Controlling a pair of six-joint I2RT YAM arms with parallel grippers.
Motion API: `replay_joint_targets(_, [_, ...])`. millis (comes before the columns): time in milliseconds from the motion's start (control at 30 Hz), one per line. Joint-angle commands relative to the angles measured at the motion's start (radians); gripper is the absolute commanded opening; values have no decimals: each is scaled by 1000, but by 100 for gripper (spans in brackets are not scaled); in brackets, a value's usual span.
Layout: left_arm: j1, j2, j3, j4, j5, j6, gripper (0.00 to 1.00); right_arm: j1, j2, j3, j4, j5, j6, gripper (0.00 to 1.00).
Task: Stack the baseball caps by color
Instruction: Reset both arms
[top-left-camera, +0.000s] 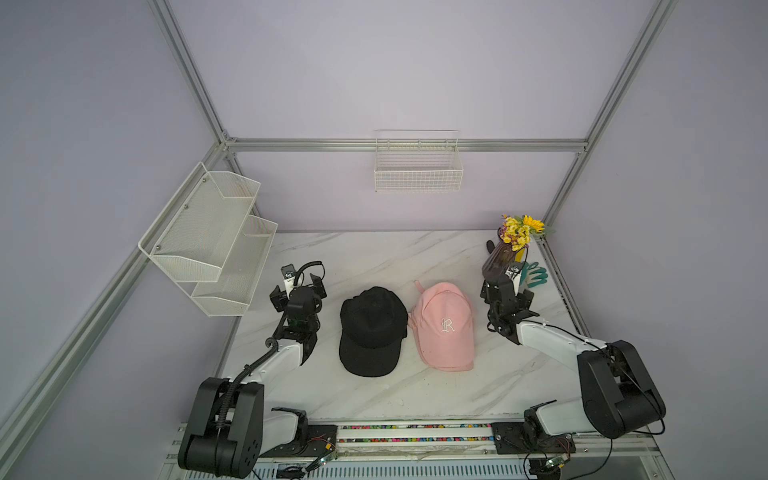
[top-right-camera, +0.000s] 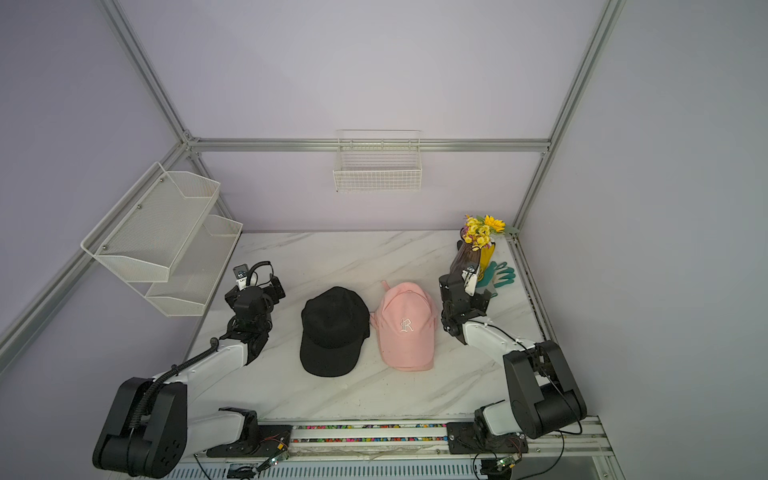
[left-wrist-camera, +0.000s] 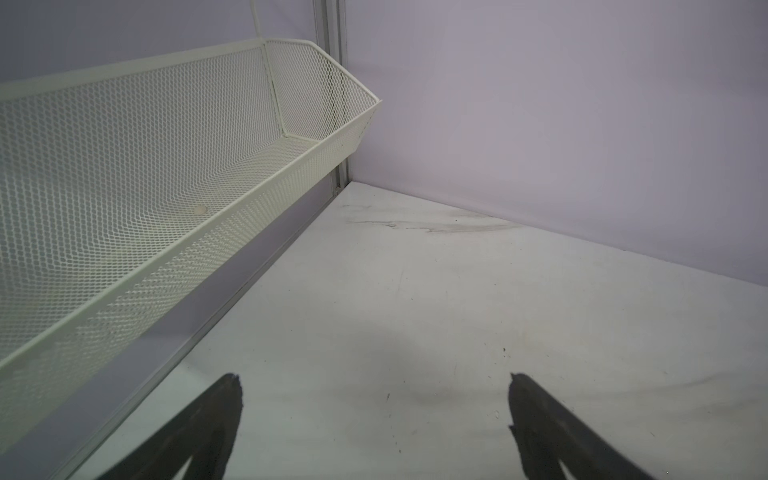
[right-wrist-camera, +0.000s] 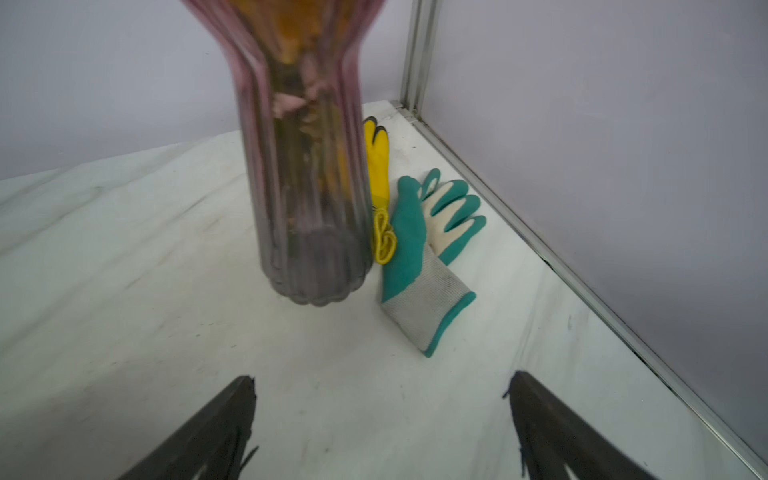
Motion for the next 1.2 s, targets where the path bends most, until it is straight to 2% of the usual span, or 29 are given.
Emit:
replay_joint_targets(0, [5,55,-40,213,1,147,100,-69,70,-61,274,-34,-51,97])
replay_joint_targets(67, [10,94,-44,267,19,182,100,-104,133,-91,404,-92,-65,97])
replay_joint_targets(133, [17,101,-29,255,54,200,100,-134,218,-143,636,-193,-136,97])
replay_joint_targets(200, [33,100,-35,277,108,203,100,-167,287,-132,686,-325,-170,97])
replay_joint_targets(233, [36,93,-43,284,113,201,100,-169,283,-122,642,-420,-171,97])
replay_joint_targets(267, [37,84,-52,282,115,193,100,-171,303,-144,706,-473,-202,97])
replay_joint_targets(300, [39,68,-65,274,123,181,100,-171,349,-195,877,-495,-237,97])
replay_joint_targets(433, [40,17,-107,193,142,136,100,-191,337,-216,882,-490,-200,97])
replay_joint_targets(500, [44,30,-133,214,146,124,100,-190,321,-183,793,-456,-192,98])
replay_joint_targets(600, [61,106,-176,366,192,128,100,-191,327,-192,821,-461,-196,97])
replay_joint_targets(733, [120,324,-190,610,286,127,100,-190,326,-190,819,-459,-198,97])
replay_joint_targets(833, [124,254,-150,419,334,110,100,-190,328,-192,822,-460,-196,97])
replay_joint_targets(933, [128,298,-114,419,330,119,100,-190,326,-189,819,-458,-197,97])
replay_joint_targets(1033, [127,283,-97,360,328,113,100,-189,326,-190,819,-458,-198,97])
replay_joint_targets(1167, [127,285,-108,388,332,117,100,-189,328,-190,819,-458,-197,97])
